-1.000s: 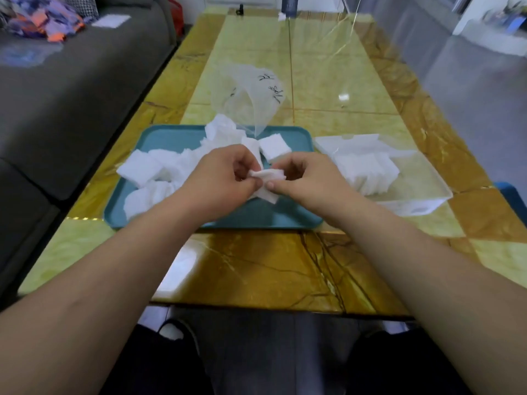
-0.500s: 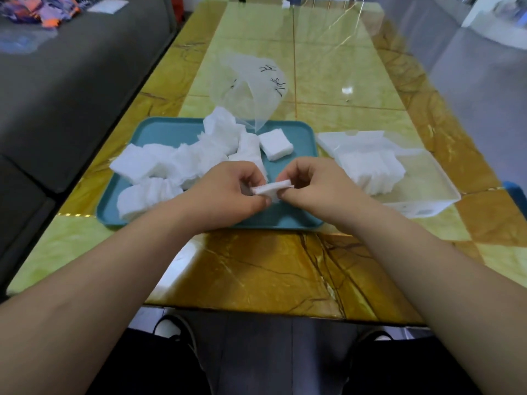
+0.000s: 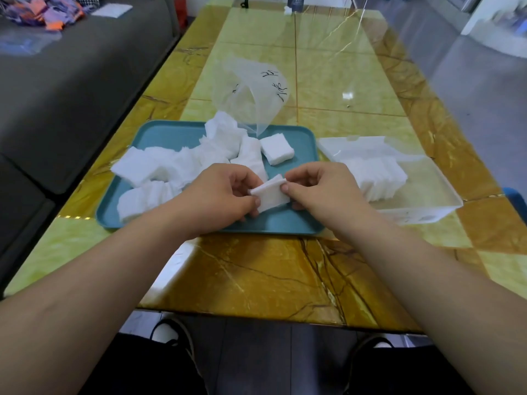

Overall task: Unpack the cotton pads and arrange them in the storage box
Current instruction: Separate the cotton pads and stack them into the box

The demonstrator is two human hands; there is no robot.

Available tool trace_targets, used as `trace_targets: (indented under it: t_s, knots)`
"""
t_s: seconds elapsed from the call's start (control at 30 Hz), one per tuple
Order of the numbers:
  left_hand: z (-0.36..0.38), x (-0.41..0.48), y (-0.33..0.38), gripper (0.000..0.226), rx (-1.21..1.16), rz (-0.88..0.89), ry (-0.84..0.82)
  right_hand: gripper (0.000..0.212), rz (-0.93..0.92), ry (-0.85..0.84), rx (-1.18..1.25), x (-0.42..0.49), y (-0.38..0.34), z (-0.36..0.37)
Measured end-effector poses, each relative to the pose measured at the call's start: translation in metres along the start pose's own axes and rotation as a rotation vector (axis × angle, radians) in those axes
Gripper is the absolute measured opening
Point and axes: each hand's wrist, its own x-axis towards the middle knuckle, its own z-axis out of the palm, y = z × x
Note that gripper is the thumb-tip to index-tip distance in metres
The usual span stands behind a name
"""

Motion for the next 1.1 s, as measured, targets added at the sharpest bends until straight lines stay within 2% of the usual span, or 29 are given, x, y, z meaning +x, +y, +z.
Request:
trace_targets:
  t_s: [0.17, 0.3, 0.4, 0.57, 0.73, 0.87, 1.0, 1.1]
  knots:
    - [-0.002, -0.001, -0.002, 0.023, -0.051, -0.004, -0.010, 0.010, -0.001, 0.033, -0.054, -0.001, 0.000, 0.001]
    - [-0.001, -0.002, -0.002, 0.022, -0.096, 0.004, -0.024, 0.007, -0.039, -0.005, -0.076, -0.004, -0.003, 0.000]
    - [-0.001, -0.002, -0.004, 0.019, -0.141, 0.019, -0.038, 0.023, -0.017, -0.059, -0.006, -0.005, -0.002, 0.003]
    - [-0.003, -0.002, -0.002, 0.019, -0.223, 0.024, -0.037, 0.003, 0.000, -0.049, 0.051, -0.007, -0.006, 0.001]
    - [-0.004, -0.003, -0.002, 0.012, -0.267, 0.004, -0.039, 0.019, 0.036, -0.017, 0.114, -0.012, -0.009, 0.001]
    - [-0.005, -0.003, -0.001, 0.012, -0.307, -0.022, -0.037, 0.021, 0.090, 0.042, 0.196, -0.011, -0.010, 0.002]
    - [-0.008, -0.002, -0.003, 0.012, -0.249, -0.051, 0.062, 0.018, -0.001, 0.137, 0.067, -0.010, -0.010, -0.003]
    - [-0.008, -0.004, -0.003, 0.012, -0.166, -0.057, 0.104, 0.013, -0.077, 0.073, -0.018, -0.013, -0.014, -0.010]
